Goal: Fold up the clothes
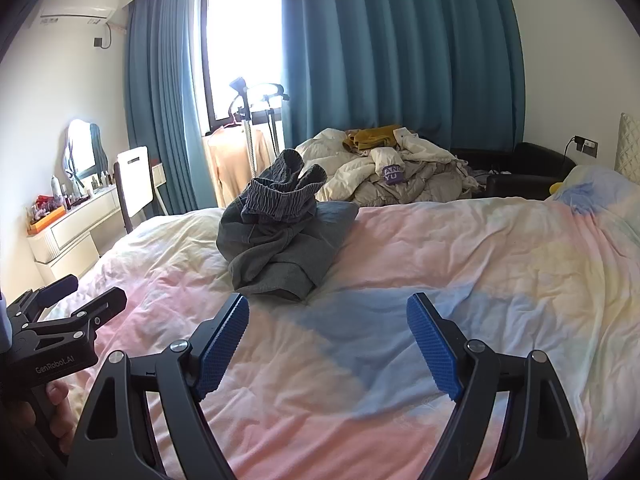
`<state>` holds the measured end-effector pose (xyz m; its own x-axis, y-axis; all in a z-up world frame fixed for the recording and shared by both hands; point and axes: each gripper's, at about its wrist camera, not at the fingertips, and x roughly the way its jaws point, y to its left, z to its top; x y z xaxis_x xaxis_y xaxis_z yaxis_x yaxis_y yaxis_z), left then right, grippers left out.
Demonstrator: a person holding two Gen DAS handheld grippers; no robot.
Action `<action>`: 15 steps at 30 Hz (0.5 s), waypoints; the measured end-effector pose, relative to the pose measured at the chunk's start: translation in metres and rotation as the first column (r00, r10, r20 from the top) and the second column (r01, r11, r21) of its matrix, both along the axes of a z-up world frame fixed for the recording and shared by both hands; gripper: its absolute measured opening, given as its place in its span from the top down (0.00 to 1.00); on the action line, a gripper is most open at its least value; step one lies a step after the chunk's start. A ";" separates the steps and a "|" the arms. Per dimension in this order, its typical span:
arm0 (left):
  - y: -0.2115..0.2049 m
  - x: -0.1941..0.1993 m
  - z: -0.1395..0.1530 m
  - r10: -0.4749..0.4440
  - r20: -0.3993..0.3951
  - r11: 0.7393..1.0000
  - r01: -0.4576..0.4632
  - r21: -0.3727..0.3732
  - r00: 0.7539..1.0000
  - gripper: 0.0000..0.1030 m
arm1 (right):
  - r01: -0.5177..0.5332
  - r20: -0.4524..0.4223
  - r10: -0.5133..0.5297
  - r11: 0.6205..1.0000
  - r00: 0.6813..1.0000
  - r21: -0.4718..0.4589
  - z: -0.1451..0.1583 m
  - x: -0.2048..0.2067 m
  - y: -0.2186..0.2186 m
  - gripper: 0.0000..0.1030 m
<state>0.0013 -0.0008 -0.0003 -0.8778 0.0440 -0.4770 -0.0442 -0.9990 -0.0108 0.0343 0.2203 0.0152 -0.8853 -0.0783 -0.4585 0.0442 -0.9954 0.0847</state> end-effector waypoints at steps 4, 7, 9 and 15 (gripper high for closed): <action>0.000 -0.001 -0.001 -0.017 0.014 1.000 0.017 0.012 1.000 0.00 | 0.000 0.000 0.000 1.000 1.000 0.001 -0.001 0.000 -0.001 0.20; 0.003 -0.002 -0.001 -0.060 0.034 0.998 0.059 0.035 0.998 0.00 | 0.002 0.004 -0.002 1.000 1.000 0.004 -0.002 0.000 -0.001 0.20; 0.004 -0.004 0.000 -0.074 0.039 0.996 0.072 0.048 0.997 0.00 | 0.005 0.007 -0.005 1.000 1.000 0.003 -0.003 -0.001 -0.001 0.20; 0.007 -0.028 0.001 -0.071 0.118 0.993 0.058 0.105 0.990 0.00 | 0.022 0.024 -0.021 1.000 0.999 -0.007 -0.007 -0.003 0.008 0.20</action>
<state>-0.0265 0.0063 0.0009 -0.8072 0.1520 -0.5704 -0.1006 -0.9876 -0.1207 0.0310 0.2287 0.0082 -0.8757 -0.0630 -0.4786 0.0207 -0.9954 0.0931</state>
